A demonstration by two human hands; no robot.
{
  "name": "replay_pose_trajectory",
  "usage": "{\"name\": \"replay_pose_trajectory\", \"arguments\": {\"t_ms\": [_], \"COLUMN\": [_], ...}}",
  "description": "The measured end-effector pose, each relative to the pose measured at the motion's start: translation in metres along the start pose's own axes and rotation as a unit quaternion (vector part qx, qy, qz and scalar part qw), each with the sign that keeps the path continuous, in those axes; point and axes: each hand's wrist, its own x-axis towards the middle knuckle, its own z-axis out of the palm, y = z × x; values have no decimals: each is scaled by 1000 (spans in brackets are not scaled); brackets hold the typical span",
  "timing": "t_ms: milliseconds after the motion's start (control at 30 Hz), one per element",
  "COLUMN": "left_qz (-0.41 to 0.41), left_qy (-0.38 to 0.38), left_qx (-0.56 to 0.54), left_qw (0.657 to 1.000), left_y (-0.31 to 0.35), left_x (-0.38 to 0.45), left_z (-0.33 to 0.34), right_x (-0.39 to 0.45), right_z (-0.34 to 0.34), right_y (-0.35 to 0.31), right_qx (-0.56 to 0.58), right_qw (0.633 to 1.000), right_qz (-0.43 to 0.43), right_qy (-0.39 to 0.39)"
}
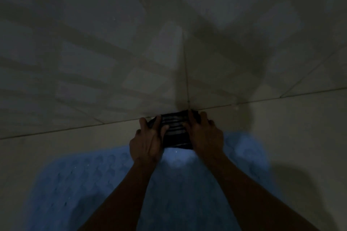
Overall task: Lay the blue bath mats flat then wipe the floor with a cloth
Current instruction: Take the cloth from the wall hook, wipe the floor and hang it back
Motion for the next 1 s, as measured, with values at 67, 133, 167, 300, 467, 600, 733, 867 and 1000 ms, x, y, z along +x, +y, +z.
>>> {"name": "replay_pose_trajectory", "arguments": {"t_ms": [67,133,167,300,467,600,733,867,1000], "left_qz": [9,21,23,38,44,71,77,71,67], "left_qy": [-7,-5,-6,-22,-38,-49,-35,-31,-19], "left_qx": [-10,-30,-38,-78,-86,-72,-67,-75,-75], "left_qw": [1000,999,999,996,995,994,994,994,995], "left_y": [5,9,10,21,33,47,65,95,124], "left_x": [0,-1,-1,0,0,-1,-2,-3,-7], "left_z": [3,6,8,12,12,7,14,17,22], "right_x": [-2,0,1,-1,-5,-7,-6,0,1], "right_z": [1,-2,-3,-6,-21,-31,-35,-41,-47], "right_y": [8,13,17,27,32,43,65,95,126], "right_qx": [5,-12,-25,-35,-49,-56,-59,-43,-25], "right_qw": [1000,1000,999,998,995,994,994,995,996], "right_qz": [8,20,26,54,77,87,94,91,88], "right_qy": [-1,3,5,-13,-27,-26,-7,1,21]}}
